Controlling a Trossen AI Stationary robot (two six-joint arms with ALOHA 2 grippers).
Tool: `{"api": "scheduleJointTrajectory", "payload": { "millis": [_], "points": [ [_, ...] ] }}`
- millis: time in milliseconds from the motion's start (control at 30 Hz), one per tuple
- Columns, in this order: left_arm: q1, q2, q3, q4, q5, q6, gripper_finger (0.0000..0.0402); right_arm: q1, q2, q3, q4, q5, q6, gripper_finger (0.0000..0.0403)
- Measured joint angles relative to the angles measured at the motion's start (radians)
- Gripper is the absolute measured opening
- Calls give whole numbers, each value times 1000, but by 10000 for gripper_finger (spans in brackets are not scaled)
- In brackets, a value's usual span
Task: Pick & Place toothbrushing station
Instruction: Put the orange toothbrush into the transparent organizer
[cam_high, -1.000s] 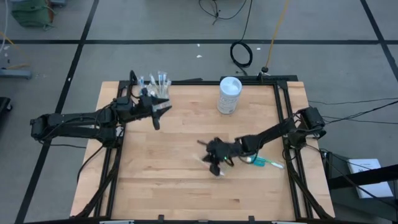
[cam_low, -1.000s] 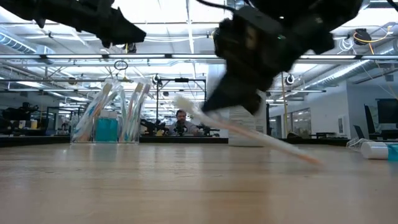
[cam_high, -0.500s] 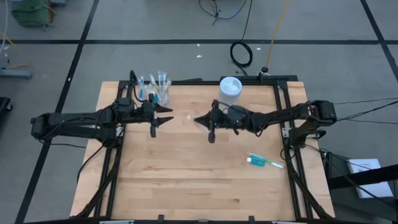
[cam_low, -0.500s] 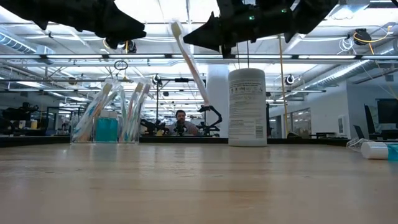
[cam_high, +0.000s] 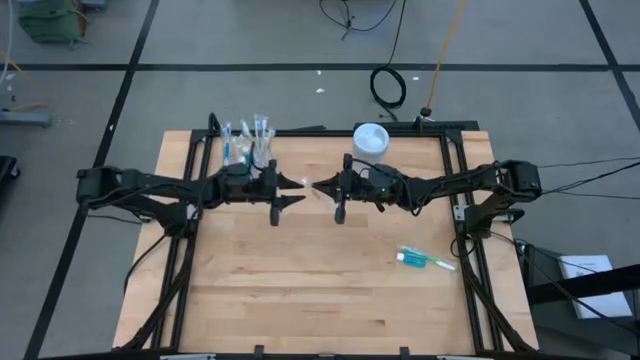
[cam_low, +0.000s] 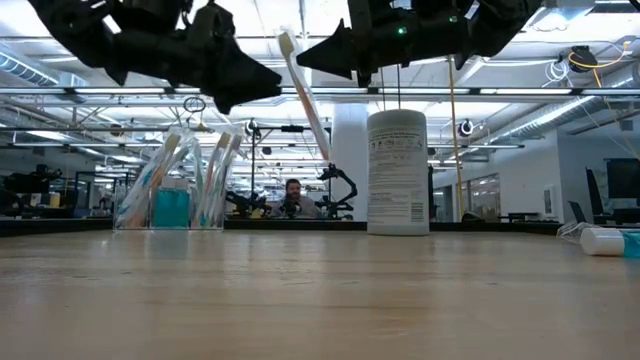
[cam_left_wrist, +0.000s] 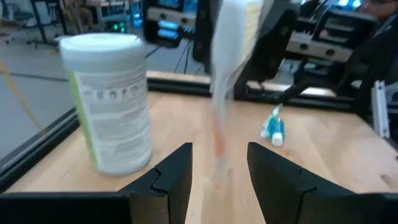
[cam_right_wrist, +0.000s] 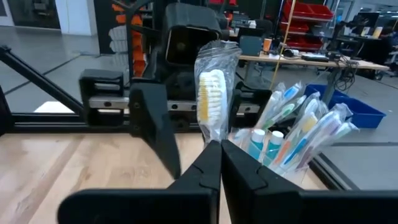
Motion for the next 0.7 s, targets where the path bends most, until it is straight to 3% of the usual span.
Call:
{"api": "scheduleJointTrajectory", "payload": {
  "millis": [267, 700],
  "points": [
    [-2, 70, 0, 157, 24, -50, 156, 0, 0, 0, 2, 0, 1, 0],
    [-2, 71, 0, 213, 16, -42, 156, 22, 13, 0, 64, -75, 64, 0]
  ]
}}
